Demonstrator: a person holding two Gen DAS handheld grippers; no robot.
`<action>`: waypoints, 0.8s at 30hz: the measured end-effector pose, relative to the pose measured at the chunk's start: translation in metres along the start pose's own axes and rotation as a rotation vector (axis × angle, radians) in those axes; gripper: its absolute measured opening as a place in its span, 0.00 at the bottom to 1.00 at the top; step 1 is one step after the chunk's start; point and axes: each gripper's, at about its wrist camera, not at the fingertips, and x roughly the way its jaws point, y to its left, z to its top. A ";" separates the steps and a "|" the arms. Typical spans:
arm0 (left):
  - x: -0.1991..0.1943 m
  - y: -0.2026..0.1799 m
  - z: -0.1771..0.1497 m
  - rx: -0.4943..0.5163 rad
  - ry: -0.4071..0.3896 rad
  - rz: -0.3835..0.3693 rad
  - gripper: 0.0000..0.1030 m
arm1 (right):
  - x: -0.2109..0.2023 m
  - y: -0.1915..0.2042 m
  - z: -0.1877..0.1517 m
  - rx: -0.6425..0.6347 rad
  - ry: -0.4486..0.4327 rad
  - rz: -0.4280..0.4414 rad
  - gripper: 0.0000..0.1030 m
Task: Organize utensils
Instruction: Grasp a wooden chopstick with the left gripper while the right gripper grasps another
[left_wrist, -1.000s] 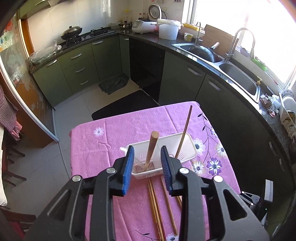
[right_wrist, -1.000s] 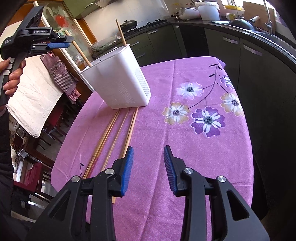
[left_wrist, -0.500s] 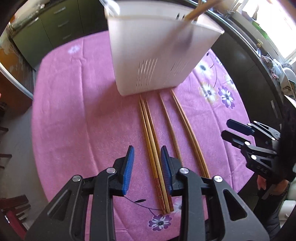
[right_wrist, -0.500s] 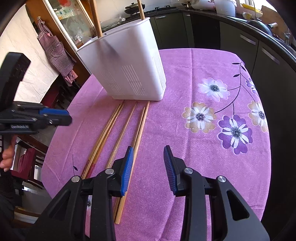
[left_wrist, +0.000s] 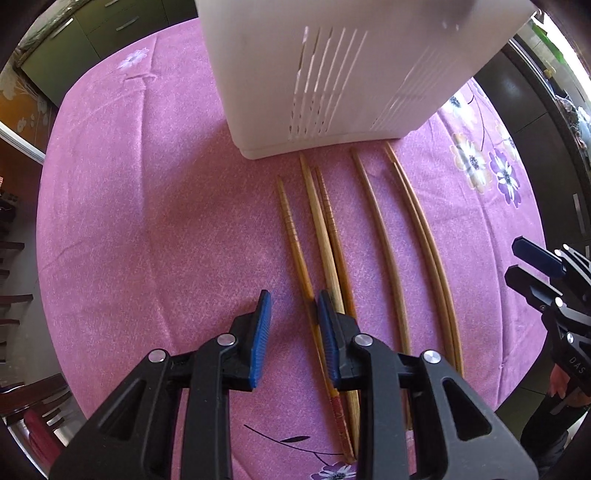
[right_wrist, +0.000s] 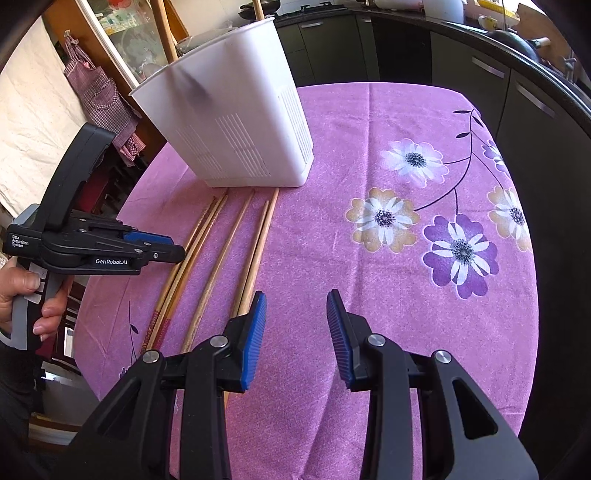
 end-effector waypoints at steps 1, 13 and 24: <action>0.001 -0.002 0.000 0.006 0.003 0.007 0.24 | 0.003 0.001 0.001 -0.001 0.006 -0.001 0.33; 0.003 -0.004 -0.008 0.019 0.006 0.084 0.24 | 0.034 0.033 0.025 -0.061 0.076 -0.026 0.33; 0.003 0.011 -0.017 0.035 -0.015 0.073 0.24 | 0.059 0.042 0.031 -0.090 0.145 -0.114 0.31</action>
